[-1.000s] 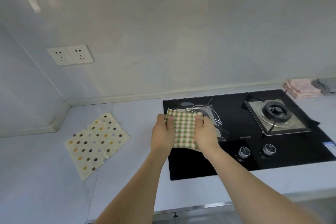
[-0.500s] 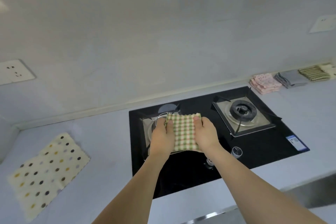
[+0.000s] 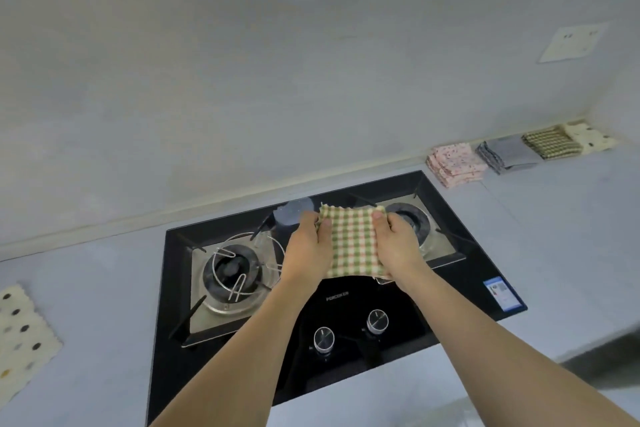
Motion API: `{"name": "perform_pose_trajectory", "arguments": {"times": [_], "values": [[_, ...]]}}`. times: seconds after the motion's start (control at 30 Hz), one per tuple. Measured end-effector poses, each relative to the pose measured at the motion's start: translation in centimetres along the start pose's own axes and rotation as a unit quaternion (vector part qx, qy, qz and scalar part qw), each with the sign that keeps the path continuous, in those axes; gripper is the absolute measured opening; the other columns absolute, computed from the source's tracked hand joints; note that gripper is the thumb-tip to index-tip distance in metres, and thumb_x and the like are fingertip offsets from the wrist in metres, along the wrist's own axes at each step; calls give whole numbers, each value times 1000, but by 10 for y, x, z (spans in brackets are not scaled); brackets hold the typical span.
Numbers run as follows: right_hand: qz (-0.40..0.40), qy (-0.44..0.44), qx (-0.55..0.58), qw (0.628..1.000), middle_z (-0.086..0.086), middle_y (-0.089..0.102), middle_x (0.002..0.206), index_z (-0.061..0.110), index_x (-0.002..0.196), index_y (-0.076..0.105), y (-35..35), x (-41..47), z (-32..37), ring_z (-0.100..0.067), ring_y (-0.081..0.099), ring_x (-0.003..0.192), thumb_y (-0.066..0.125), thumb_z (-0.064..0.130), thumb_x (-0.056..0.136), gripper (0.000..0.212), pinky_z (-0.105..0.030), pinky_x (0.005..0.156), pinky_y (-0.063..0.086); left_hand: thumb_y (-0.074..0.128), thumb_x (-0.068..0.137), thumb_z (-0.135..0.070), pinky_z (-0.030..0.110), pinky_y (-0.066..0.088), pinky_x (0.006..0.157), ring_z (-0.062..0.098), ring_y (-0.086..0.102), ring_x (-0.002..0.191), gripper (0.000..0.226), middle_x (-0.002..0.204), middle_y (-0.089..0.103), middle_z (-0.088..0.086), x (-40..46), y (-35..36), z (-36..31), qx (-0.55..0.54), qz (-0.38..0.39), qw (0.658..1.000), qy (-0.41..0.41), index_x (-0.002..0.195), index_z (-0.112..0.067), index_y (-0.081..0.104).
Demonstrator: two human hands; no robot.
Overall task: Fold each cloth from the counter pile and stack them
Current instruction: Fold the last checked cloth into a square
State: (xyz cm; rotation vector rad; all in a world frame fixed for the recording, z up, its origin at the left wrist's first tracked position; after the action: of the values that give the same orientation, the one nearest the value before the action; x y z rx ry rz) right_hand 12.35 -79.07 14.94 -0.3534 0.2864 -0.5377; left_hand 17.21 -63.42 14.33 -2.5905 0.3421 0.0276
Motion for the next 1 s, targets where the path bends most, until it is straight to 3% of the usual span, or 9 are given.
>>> {"name": "perform_pose_trajectory", "arguments": {"times": [0.07, 0.13, 0.33, 0.47, 0.57, 0.63, 0.77, 0.87, 1.0], "values": [[-21, 16, 7, 1000, -3, 64, 97, 9, 104, 59, -30, 21, -17, -21, 62, 92, 36, 41, 101, 40, -40, 86, 50, 36, 102, -41, 46, 49, 57, 17, 54, 60, 19, 80, 64, 14, 7, 35, -17, -15, 16, 1000, -1, 103, -25, 47], [-37, 32, 18, 999, -4, 65, 97, 11, 103, 60, -63, 43, -33, -21, 63, 92, 36, 42, 101, 39, -43, 88, 51, 36, 102, -41, 47, 50, 57, 18, 54, 60, 19, 81, 64, 15, 14, 70, -40, -23, 31, 999, -1, 101, -25, 46], [-24, 44, 37, 998, -12, 65, 95, 6, 96, 59, -157, 103, -72, -23, 62, 82, 37, 42, 100, 42, -35, 72, 51, 36, 102, -41, 42, 55, 71, 21, 65, 78, 19, 85, 65, 2, 42, 169, -99, -28, 39, 999, -24, 102, -25, 46], [96, 139, 116, 979, -8, 70, 102, 14, 106, 62, -222, 145, -91, -23, 67, 93, 41, 47, 99, 40, -39, 85, 55, 41, 101, -38, 45, 54, 77, 23, 65, 86, 20, 92, 66, 3, 52, 227, -139, -49, 54, 997, -40, 104, -21, 51], [195, 233, 292, 907, -6, 72, 104, 12, 111, 65, -250, 162, -100, -21, 68, 97, 48, 42, 98, 38, -37, 86, 53, 44, 100, -38, 47, 54, 78, 27, 66, 88, 20, 96, 67, 8, 65, 247, -159, -80, 41, 995, -43, 103, -21, 55], [211, 259, 351, 875, -6, 69, 94, 7, 108, 64, -266, 172, -108, -21, 65, 85, 53, 36, 96, 33, -35, 78, 51, 44, 101, -36, 43, 53, 70, 23, 60, 77, 20, 92, 65, 12, 76, 259, -166, -101, 32, 993, -49, 102, -19, 54], [198, 283, 359, 867, -5, 61, 77, 9, 98, 61, -298, 189, -133, -19, 57, 67, 56, 22, 91, 16, -33, 70, 48, 41, 102, -35, 24, 39, 53, 13, 48, 66, 25, 80, 54, 3, 105, 304, -174, -110, 42, 990, -74, 101, -12, 51], [161, 285, 339, 882, -11, 61, 85, 4, 105, 61, -332, 211, -154, -21, 56, 69, 50, 7, 93, 16, -34, 70, 49, 43, 102, -35, 20, 39, 49, 10, 50, 61, 22, 81, 56, -3, 122, 351, -187, -137, 38, 984, -103, 105, -15, 52], [76, 270, 295, 913, -11, 63, 87, 1, 113, 60, -387, 261, -177, -20, 56, 75, 47, -1, 94, 23, -31, 71, 50, 44, 101, -19, 20, 34, 38, 14, 46, 53, 7, 81, 53, 3, 143, 416, -219, -180, 84, 970, -136, 104, -16, 50]]}}
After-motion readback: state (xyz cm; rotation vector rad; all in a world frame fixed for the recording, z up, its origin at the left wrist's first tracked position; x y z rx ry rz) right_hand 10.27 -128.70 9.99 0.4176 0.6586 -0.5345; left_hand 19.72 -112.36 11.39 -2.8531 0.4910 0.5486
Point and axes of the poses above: each hand's wrist, its own x-axis towards the middle knuckle, its own y-axis out of the palm, z = x × y, the point moved 4 cm from there along x, towards the middle knuckle
